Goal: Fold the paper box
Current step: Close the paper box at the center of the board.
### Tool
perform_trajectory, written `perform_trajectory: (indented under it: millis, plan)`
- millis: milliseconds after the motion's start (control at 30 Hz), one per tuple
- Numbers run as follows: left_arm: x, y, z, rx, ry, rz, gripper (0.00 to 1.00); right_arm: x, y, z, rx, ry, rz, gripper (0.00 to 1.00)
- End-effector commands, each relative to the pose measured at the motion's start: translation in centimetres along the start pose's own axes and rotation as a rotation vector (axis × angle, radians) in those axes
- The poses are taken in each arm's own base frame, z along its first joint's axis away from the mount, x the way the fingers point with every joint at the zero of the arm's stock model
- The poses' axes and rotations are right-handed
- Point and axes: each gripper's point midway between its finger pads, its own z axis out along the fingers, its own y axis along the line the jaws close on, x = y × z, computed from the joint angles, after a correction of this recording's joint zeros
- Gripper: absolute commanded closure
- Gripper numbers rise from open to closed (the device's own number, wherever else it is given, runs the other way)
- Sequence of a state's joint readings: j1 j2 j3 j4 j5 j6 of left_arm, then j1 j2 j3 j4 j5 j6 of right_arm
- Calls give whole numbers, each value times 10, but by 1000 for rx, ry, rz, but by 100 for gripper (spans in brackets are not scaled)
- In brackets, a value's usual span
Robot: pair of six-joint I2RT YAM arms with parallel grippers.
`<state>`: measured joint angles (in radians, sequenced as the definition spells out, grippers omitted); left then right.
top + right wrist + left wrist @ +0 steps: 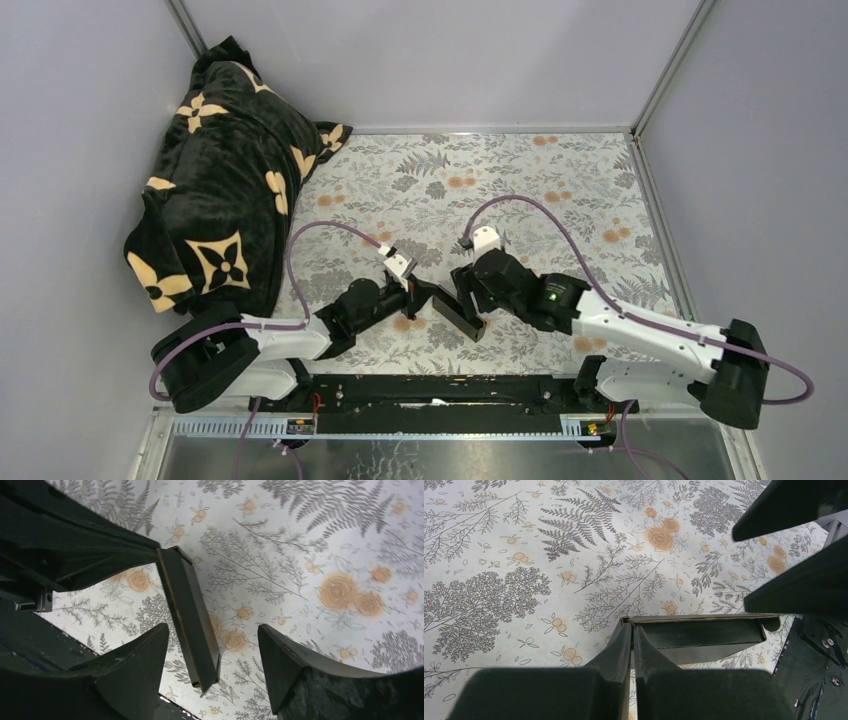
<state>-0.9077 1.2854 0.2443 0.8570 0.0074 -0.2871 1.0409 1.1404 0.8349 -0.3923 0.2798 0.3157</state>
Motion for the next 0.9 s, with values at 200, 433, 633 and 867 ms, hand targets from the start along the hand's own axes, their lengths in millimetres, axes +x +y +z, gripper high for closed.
perform_trajectory:
  millis: [200,433,633,867]
  plan:
    - [16,7,-8,-102,69,-10,93,26,-57,-31,230,-114,272,30]
    - [14,4,-11,-154,86,-18,93,53,-73,-36,314,-57,356,38]
    - [16,2,-7,-186,115,-23,94,72,-66,-31,296,2,436,59]
    - [20,4,-1,-219,151,-10,94,100,-42,-19,172,90,510,64]
